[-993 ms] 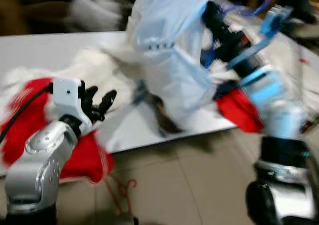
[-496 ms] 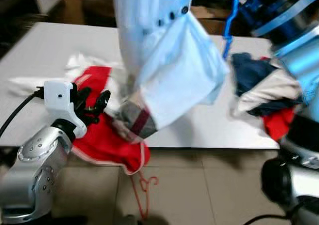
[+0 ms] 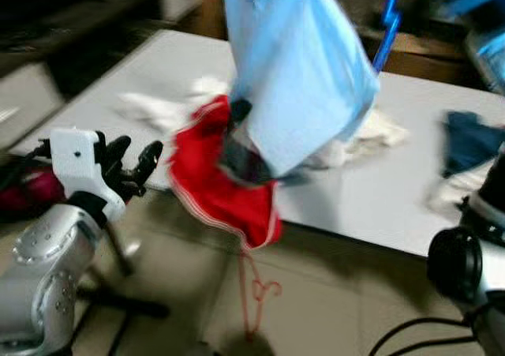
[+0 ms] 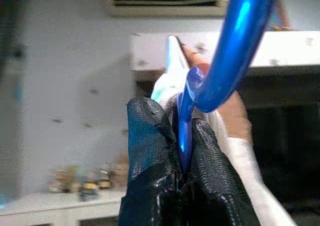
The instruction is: Hang hanger
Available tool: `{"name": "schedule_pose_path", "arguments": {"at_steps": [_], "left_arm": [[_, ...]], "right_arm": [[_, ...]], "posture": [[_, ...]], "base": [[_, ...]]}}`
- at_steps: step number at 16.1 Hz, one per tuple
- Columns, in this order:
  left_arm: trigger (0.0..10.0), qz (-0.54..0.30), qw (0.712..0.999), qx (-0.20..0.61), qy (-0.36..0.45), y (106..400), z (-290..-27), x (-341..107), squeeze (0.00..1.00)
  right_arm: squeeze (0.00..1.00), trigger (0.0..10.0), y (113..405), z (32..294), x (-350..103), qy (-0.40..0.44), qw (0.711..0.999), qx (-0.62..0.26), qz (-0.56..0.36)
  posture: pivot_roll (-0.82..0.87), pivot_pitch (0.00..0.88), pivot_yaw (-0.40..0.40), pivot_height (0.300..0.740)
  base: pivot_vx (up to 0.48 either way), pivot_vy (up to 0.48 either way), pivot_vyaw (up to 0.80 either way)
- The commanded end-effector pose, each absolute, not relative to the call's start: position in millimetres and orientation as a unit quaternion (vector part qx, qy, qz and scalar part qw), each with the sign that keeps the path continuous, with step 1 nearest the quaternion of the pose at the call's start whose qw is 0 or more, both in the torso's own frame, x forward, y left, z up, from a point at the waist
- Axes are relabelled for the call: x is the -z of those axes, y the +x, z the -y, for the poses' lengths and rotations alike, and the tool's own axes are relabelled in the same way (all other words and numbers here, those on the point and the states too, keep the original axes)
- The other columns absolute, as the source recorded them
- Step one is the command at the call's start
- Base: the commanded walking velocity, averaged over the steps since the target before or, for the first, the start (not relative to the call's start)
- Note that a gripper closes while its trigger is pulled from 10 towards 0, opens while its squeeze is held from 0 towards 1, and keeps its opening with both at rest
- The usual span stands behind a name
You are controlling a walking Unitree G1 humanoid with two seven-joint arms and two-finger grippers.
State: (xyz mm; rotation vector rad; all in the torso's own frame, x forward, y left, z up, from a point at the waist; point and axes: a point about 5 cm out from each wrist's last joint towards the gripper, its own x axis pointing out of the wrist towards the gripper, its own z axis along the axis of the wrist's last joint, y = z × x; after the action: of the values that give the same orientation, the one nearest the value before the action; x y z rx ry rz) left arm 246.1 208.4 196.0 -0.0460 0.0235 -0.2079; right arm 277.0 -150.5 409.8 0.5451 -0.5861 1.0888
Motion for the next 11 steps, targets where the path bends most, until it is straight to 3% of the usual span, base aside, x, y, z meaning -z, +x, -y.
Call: {"name": "schedule_pose_path", "arguments": {"at_steps": [1,9,11], "left_arm": [[10.0,-0.003,0.994,0.111,-0.021,245,-204,-199,0.0],[10.0,-0.015,0.989,0.144,-0.002,243,-194,-194,0.0],[10.0,-0.034,0.985,0.166,0.017,237,-190,-187,0.0]], "right_arm": [[0.0,10.0,274,159,-421,0.263,0.771,-0.499,0.295],[0.0,10.0,272,167,-420,0.266,0.773,-0.493,0.298],[0.0,10.0,271,176,-405,0.27,0.793,-0.469,0.279]], "posture": [[0.0,0.0,-0.081,0.74],[0.0,0.0,-0.082,0.74],[0.0,0.0,-0.082,0.74]], "base": [[0.0,0.0,0.76],[0.0,0.0,0.76],[0.0,0.0,0.76]]}}
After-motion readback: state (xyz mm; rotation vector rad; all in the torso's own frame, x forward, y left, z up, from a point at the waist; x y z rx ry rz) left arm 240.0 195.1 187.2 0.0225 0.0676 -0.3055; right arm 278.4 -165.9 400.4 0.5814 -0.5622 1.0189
